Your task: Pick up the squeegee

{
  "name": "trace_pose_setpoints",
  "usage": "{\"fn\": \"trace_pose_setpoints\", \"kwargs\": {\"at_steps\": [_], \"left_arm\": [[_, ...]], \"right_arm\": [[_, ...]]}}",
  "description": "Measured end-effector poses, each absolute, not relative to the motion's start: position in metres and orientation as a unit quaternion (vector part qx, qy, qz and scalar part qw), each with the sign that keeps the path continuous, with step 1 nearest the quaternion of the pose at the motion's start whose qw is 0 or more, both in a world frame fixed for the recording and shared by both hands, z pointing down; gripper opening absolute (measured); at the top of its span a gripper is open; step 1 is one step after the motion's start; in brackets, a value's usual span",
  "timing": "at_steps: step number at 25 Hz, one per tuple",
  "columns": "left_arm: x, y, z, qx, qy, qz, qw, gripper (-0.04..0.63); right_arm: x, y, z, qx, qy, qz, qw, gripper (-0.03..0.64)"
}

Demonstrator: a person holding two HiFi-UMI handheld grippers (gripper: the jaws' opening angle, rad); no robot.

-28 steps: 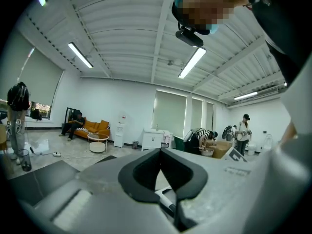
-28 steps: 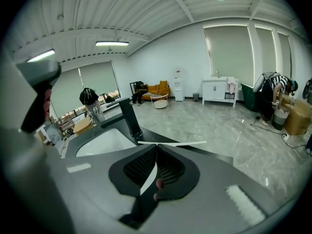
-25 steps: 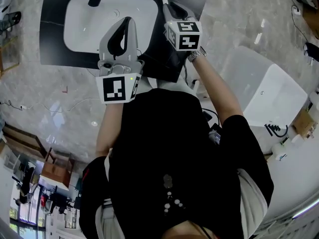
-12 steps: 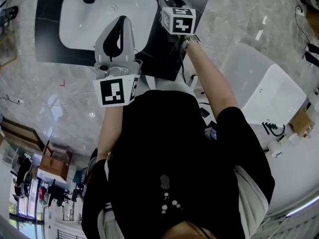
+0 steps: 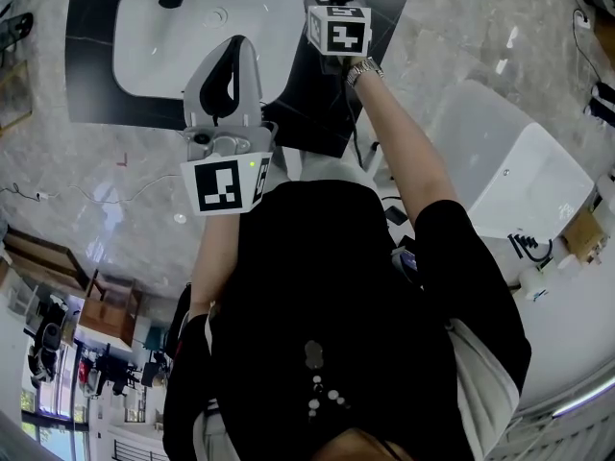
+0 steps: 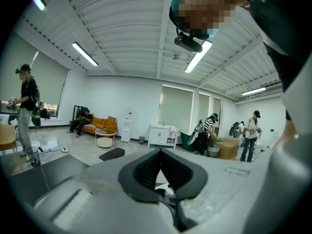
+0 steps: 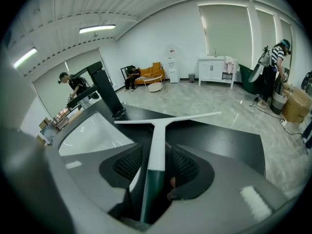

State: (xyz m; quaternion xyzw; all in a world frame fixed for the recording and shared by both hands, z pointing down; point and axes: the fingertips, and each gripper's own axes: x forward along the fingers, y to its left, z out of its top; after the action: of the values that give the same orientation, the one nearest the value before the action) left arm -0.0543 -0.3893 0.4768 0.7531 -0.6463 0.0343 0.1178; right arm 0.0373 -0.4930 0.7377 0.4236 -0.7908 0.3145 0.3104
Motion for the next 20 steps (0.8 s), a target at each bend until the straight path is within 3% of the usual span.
{"fn": "trace_pose_setpoints", "kwargs": {"at_steps": [13,20], "left_arm": [[-0.059,-0.376,0.483,0.757,-0.640,0.028,0.133,0.002],[-0.067,-0.368,0.483,0.757,-0.639,0.034,0.132,0.002]], "right_arm": [[0.039,-0.500,0.740,0.449,-0.778,0.296,0.325,0.091],[0.045,-0.495,0.737,0.463,-0.770,0.294,0.325,0.089]]}}
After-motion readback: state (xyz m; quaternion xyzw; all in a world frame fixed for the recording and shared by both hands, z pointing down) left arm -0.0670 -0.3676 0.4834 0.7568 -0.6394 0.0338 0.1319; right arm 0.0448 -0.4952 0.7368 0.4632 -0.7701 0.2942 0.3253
